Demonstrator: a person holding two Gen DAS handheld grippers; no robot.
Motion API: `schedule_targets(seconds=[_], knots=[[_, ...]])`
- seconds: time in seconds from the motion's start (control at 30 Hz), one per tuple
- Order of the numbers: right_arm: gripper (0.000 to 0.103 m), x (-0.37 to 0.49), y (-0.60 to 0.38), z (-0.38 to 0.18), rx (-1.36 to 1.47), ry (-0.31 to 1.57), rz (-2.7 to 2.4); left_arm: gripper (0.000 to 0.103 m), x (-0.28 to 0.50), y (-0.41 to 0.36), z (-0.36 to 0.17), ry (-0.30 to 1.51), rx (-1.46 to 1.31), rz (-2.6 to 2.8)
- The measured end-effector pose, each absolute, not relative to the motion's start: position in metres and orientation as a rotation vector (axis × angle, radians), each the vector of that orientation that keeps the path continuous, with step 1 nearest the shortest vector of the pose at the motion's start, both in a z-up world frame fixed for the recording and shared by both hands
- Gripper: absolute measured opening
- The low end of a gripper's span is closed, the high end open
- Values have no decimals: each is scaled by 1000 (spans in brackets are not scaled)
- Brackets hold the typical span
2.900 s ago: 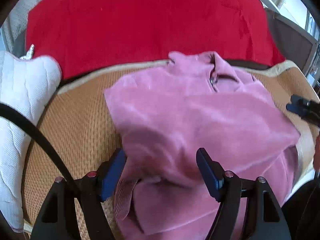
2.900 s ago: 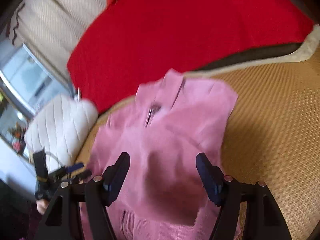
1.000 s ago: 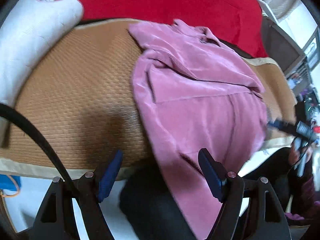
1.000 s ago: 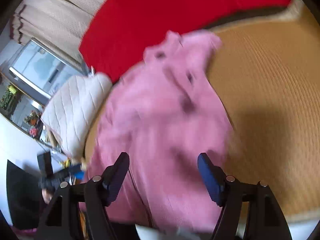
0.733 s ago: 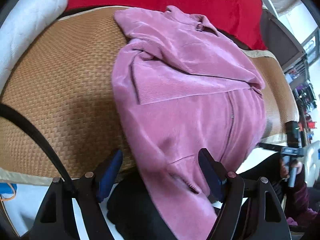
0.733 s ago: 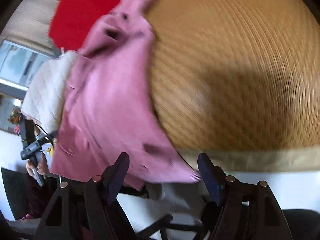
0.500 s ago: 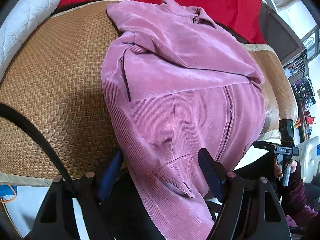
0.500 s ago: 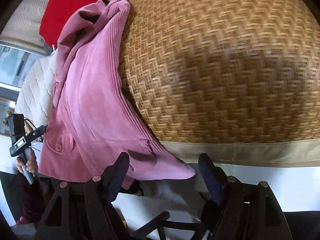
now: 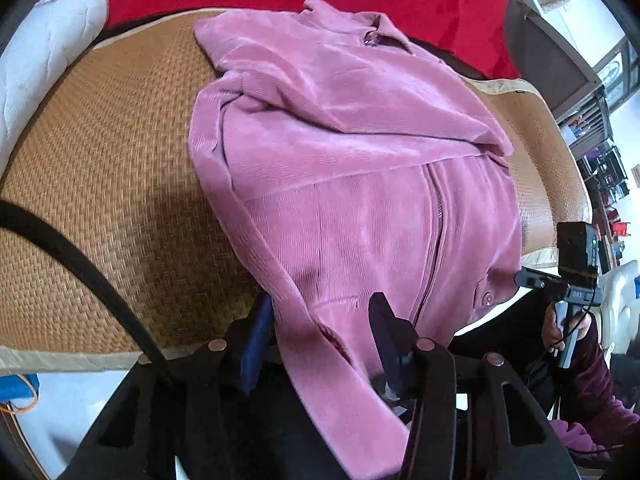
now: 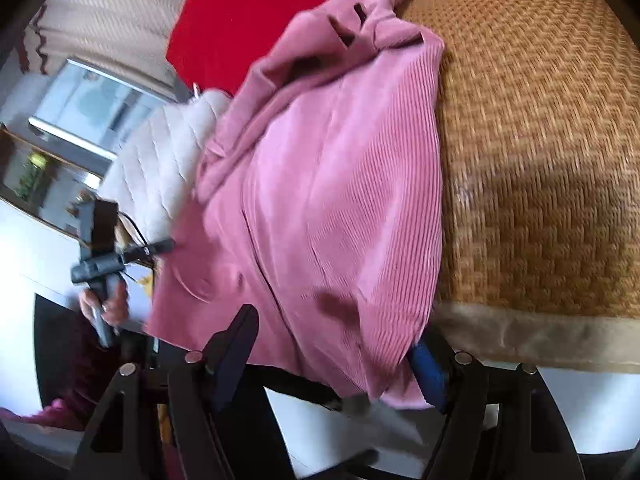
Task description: Fold large clothes
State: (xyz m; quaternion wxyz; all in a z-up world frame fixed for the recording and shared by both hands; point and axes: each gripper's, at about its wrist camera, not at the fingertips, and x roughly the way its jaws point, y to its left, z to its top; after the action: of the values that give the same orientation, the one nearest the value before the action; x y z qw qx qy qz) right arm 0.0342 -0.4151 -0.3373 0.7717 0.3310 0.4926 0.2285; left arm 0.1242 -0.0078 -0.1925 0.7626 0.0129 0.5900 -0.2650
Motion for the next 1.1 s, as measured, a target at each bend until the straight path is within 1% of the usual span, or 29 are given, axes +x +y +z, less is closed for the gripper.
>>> schedule_targets(seconds=[0.1,0.23,0.27,0.33,0.5,0.6,0.8,0.83,0.87,0.9,0.93,1.0,1.1], knots=[[75,42,-409,-348,740,1106,491,50,119,-7,-206,1312,21,-556],[74,43,-392,-339,680,1091,553,51,112,-8,-224,1339,10,-521],[74,45,-386,-338,664,1091,547,52,112,-8,-228,1343,13,-508],[73,48,-384,-342,662,1099,533,58,109,-7,-235,1347,24,-473],[73,52,-388,-344,700,1132,521,60,94,7,-253,1354,-4,-435],[75,56,-386,-351,744,1152,530,60,88,12,-268,1377,-7,-404],[75,50,-385,-350,741,1149,526,60,72,0,-285,1325,10,-397],[73,50,-383,-350,722,1155,523,60,69,-5,-289,1315,15,-392],[72,50,-382,-350,709,1160,521,59,64,-9,-292,1299,15,-386],[70,50,-379,-350,690,1169,518,53,61,-12,-294,1287,5,-384],[67,50,-377,-350,670,1172,516,43,56,-17,-301,1278,-6,-387],[62,50,-373,-348,637,1172,512,33,48,-9,-306,1269,-23,-394],[57,50,-370,-348,614,1168,516,33,45,-1,-319,1264,-44,-373]])
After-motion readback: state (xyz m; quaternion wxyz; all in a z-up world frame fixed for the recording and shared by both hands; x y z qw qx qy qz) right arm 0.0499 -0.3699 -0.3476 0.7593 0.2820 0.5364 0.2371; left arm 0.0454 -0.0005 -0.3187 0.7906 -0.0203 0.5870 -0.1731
